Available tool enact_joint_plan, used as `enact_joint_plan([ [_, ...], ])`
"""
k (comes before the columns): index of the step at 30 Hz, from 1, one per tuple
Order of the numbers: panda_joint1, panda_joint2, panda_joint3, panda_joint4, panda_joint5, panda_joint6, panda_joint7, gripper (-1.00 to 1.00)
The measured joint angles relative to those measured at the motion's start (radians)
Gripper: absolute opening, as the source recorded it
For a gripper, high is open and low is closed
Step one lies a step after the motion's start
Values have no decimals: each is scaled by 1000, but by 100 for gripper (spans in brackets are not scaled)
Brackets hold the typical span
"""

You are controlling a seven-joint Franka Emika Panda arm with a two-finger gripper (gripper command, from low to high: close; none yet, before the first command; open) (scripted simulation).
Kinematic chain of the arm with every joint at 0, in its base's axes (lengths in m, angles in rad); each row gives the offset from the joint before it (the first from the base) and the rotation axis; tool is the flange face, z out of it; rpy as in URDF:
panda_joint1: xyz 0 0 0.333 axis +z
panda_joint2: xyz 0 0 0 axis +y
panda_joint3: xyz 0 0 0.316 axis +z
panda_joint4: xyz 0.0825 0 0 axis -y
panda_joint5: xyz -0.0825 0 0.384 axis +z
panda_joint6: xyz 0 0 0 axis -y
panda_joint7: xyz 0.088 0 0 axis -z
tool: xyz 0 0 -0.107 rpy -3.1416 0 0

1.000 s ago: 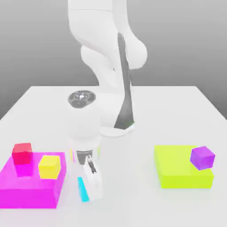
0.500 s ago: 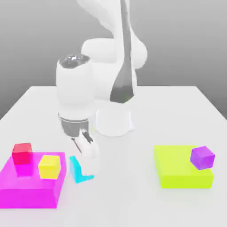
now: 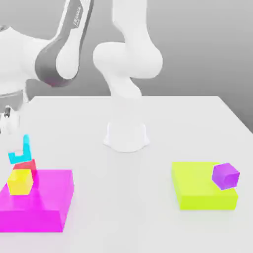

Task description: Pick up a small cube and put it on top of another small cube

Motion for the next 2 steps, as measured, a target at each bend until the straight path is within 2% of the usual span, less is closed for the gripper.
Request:
enact_joint_plan([
  [2,0,0,0,0,0,0,0,100],
])
